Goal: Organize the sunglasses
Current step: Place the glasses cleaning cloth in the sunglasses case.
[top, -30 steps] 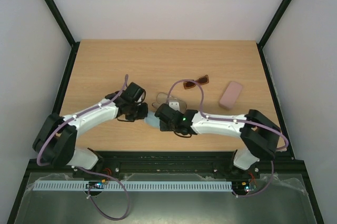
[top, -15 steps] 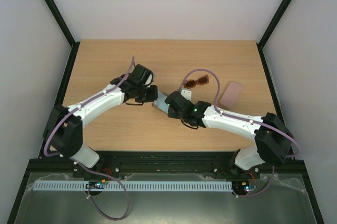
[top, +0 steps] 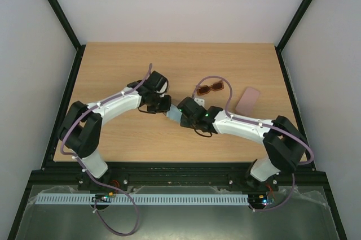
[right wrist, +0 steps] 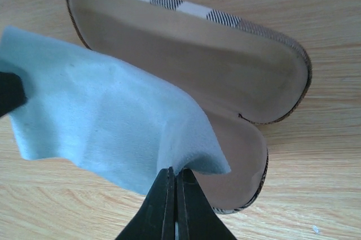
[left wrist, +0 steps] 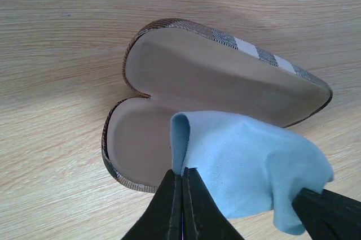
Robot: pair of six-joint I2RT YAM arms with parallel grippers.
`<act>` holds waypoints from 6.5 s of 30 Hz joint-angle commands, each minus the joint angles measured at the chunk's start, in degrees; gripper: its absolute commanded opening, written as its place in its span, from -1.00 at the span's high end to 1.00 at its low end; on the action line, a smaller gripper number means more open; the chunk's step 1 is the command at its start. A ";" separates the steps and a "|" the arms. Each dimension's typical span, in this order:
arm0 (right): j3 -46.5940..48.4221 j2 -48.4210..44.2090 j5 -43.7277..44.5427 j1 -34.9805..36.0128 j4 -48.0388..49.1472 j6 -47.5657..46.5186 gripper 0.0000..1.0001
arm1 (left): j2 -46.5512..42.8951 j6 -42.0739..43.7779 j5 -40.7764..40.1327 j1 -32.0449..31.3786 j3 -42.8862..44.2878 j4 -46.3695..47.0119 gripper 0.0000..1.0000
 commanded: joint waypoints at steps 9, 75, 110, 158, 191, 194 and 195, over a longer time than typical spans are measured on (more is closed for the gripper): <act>-3.18 5.30 -1.91 -0.28 3.00 0.20 0.97 | 4.76 2.37 0.00 0.72 0.60 -0.15 0.96; -2.37 10.07 6.17 2.64 2.08 -0.80 0.65 | 6.79 3.51 -1.69 0.04 -7.22 4.07 0.96; -4.79 12.69 2.62 2.66 7.12 -2.22 0.32 | 4.02 3.00 -3.96 -0.41 -6.78 1.45 0.96; -3.98 12.76 3.63 2.66 5.43 -2.00 0.32 | 0.21 -4.03 -7.40 -0.41 -12.58 3.16 0.75; -2.69 -7.06 12.00 -1.18 3.44 0.64 0.26 | -0.61 -1.00 -4.49 -0.11 -4.83 1.19 0.66; -2.87 -8.59 14.12 -3.81 2.23 0.78 0.26 | -0.18 -0.61 -4.67 0.24 -4.09 0.92 0.66; -2.87 -8.87 14.36 -5.05 1.83 0.60 0.25 | -0.12 -0.57 -4.74 0.33 -3.89 0.77 0.66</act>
